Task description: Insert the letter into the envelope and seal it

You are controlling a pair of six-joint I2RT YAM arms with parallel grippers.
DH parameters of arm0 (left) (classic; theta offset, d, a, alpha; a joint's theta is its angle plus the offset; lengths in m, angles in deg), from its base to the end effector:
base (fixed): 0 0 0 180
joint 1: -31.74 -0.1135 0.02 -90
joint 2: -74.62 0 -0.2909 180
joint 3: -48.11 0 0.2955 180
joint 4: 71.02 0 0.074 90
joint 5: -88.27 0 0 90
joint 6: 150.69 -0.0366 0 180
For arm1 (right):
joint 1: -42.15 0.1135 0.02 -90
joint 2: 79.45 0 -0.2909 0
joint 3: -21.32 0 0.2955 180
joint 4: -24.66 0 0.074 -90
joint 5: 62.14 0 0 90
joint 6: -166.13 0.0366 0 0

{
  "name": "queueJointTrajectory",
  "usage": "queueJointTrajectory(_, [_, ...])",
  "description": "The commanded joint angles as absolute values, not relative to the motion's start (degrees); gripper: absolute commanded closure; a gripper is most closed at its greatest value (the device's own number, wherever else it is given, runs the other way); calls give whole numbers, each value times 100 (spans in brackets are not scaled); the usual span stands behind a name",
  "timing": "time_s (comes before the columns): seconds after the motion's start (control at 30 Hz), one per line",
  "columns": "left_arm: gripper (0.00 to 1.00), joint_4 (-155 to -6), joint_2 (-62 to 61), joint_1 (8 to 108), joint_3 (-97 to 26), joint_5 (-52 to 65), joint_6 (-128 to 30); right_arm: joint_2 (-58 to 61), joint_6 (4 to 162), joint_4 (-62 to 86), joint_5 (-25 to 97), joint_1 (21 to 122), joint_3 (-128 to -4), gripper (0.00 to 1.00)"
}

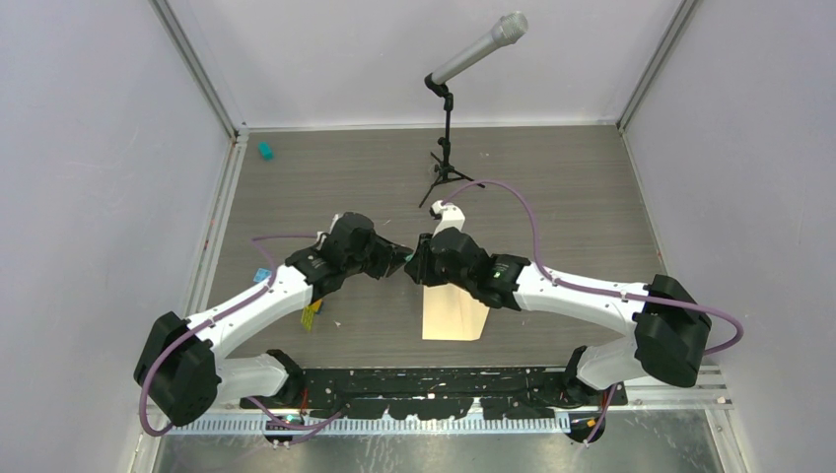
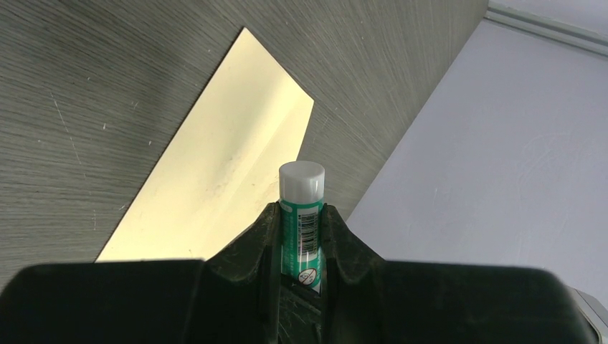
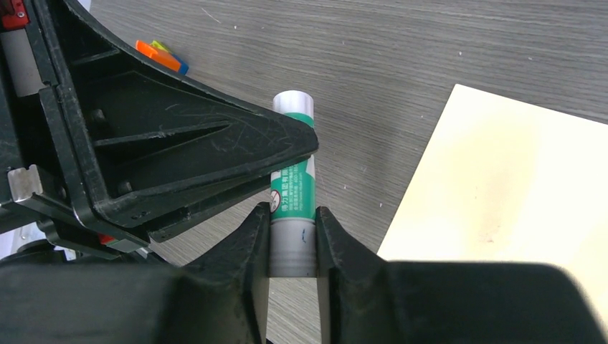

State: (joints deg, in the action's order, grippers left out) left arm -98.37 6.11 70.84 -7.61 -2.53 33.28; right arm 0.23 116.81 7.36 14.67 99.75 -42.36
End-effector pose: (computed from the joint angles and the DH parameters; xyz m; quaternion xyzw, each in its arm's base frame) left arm 0.2224 -0.1801 0.2475 -0.4204 0.8035 -0.3841 0.1736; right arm 0.1911 0.2856 0.2581 -0.0747 0.8728 0.2906 0.3850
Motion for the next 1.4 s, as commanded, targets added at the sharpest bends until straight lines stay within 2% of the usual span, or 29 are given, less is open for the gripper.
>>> queueJointTrajectory(0.0, [96,-9635,697,7121,-807,-6,3188,15,11652,887,1201,9981,-4454,84])
queueJointTrajectory(0.07, [77,-9568,716,7126,-805,59,3056,-24,11632,816,1194,9972,-4445,91])
queueJointTrajectory(0.13, [64,-9390,754,7113,-744,95,2820,-101,11614,691,1195,9975,-4454,97])
queueJointTrajectory(0.27, [36,-9014,976,7072,-600,96,2263,-315,11592,345,1228,9969,-4444,99])
queueJointTrajectory(0.4, [23,-9166,1388,6895,-784,-111,989,-601,11636,-110,1649,9854,-4368,99])
queueJointTrajectory(0.5, [20,-9602,1519,6807,-1282,-129,-651,-846,11690,-518,2357,9614,-4318,99])
queueJointTrajectory(0.7, [22,-9752,1482,7114,-1822,400,-3875,-1330,11446,-2250,3390,9356,-4667,99])
queueJointTrajectory(0.97, [23,-9266,1884,8148,-1268,1217,-7111,-1909,11343,-3664,4393,9329,-4724,99])
queueJointTrajectory(1.23, [26,-9291,1911,8892,-1013,2530,-8198,-1942,11035,-4376,4614,9328,-5261,99])
queueJointTrajectory(1.37, [27,-9213,1672,9162,-1037,2587,-8177,-1891,10996,-4431,4720,9330,-5437,99])
